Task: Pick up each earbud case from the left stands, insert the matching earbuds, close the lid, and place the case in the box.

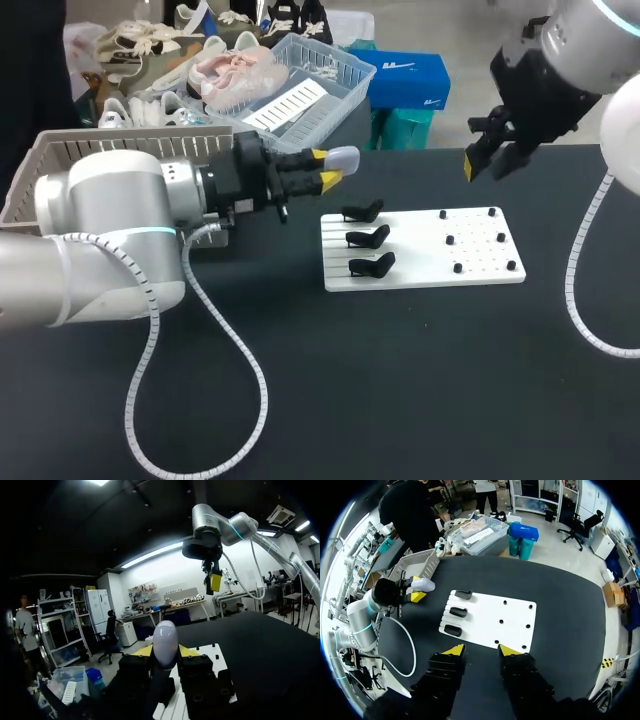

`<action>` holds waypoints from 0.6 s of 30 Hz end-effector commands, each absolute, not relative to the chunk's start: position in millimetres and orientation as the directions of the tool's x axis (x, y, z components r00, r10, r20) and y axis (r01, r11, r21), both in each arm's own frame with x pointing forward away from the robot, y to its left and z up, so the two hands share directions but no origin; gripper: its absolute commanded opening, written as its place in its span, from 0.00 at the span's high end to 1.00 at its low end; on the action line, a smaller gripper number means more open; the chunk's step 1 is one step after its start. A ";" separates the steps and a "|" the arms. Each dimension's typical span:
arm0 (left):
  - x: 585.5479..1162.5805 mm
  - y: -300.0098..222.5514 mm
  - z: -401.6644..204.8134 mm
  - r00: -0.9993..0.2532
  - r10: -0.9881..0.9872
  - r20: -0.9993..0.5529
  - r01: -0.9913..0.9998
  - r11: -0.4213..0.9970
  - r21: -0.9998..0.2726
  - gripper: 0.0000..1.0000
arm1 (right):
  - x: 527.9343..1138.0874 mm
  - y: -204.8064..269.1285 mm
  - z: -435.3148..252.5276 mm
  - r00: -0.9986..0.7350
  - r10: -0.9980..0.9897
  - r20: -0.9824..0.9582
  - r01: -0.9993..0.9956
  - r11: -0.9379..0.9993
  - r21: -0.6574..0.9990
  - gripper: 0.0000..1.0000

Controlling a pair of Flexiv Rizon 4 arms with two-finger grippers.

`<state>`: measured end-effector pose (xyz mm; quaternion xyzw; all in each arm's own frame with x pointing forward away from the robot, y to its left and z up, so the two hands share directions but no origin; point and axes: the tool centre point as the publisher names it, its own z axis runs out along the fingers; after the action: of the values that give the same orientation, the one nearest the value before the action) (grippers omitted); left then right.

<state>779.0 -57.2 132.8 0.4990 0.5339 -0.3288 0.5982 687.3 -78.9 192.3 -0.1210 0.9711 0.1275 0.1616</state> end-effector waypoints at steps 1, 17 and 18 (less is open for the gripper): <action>781.3 -38.3 136.7 0.216 0.145 -0.966 0.913 0.321 0.252 1.00 | 684.6 -78.4 189.3 -0.920 -0.178 -0.349 -0.260 0.943 0.206 0.62; 772.2 27.4 139.2 0.195 0.171 -0.966 0.863 0.439 0.251 1.00 | 689.8 -69.2 193.6 -0.926 -0.160 -0.341 -0.239 0.950 0.202 0.62; 771.3 31.8 138.9 0.192 0.175 -0.966 0.858 0.447 0.252 1.00 | 689.8 -68.7 193.7 -0.927 -0.160 -0.341 -0.238 0.950 0.202 0.62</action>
<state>786.8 20.7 133.9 0.4688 0.5640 -0.2936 0.6131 689.1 -71.0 193.2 -0.1030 0.9735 0.1230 0.1629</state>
